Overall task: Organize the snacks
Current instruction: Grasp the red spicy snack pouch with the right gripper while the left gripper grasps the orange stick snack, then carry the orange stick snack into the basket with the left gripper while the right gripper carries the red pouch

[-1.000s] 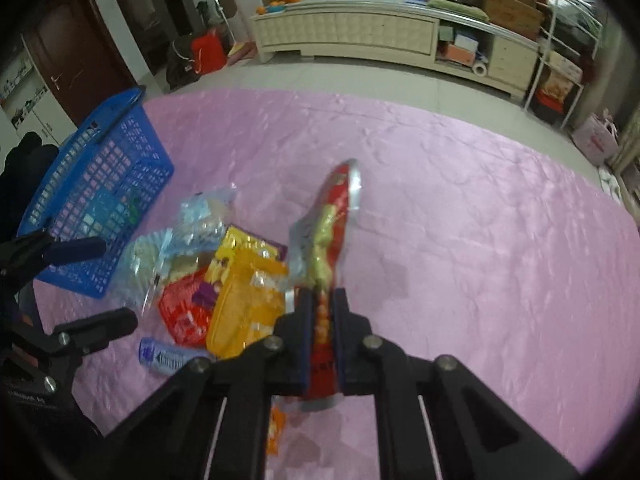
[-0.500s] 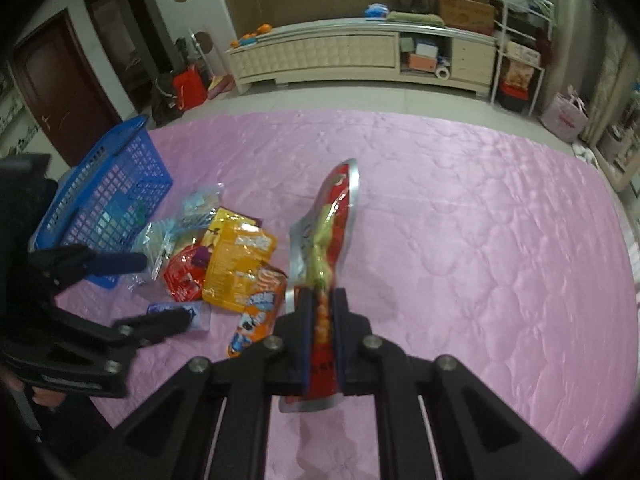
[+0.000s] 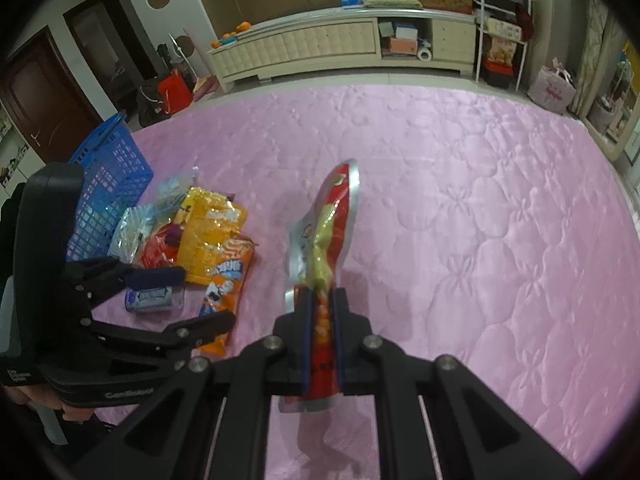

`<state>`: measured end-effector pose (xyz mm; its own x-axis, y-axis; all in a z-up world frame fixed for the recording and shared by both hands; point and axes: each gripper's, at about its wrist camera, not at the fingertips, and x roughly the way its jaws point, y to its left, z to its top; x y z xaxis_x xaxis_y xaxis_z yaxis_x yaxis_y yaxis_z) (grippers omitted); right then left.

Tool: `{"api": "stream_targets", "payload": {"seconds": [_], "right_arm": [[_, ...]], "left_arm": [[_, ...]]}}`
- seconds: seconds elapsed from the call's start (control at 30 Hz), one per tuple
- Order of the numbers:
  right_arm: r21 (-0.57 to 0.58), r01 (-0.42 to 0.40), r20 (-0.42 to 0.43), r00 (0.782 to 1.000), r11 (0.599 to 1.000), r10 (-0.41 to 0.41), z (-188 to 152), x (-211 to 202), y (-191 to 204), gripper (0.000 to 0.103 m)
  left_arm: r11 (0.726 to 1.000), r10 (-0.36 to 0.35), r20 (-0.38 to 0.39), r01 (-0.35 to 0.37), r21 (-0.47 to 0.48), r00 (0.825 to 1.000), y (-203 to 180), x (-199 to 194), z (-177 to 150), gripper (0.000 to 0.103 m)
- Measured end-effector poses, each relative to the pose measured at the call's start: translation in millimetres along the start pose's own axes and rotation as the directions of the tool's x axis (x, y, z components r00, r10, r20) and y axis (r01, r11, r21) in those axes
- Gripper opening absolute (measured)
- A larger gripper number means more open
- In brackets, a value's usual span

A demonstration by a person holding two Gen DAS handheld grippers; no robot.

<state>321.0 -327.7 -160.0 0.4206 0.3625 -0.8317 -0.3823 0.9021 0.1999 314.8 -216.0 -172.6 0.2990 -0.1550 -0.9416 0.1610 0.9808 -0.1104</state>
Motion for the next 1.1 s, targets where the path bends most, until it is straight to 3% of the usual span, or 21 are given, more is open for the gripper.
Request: {"api": "stream_targets", "payload": {"seconds": [0.07,0.3,0.53,0.7,1.1], "right_arm": [[-0.001,0.002,-0.005,1.0,1.0,-0.002,-3.2,2.7,0.6,0.013],[-0.005,0.014,-0.012,1.0,1.0,-0.014,-9.3,1.8,7.0,0.013],[-0.018,0.036,-0.005,0.999,0.999,-0.036,-10.6,-13.1,23.3,0.013],[-0.029,0.045,0.027,0.999,0.999,-0.045,-6.2,-33.0,43.6,0.013],[-0.132,0.078,0.121,0.991,0.988,-0.062,12.0,-80.2,131.1,0.013]], "left_arm": [[1.0,0.0,-0.018,0.0,-0.001,1.0,-2.8,6.5,-1.5,0.028],[0.999,-0.002,0.025,0.001,0.042,1.0,-13.6,-7.1,-14.7,0.016],[0.998,-0.049,0.085,0.044,0.054,0.995,-11.4,-40.5,-32.2,0.012],[0.995,-0.091,0.14,0.084,0.051,0.986,12.6,-74.7,-45.1,0.012],[0.996,-0.085,0.288,0.074,0.049,0.954,68.5,-157.8,-72.6,0.011]]}}
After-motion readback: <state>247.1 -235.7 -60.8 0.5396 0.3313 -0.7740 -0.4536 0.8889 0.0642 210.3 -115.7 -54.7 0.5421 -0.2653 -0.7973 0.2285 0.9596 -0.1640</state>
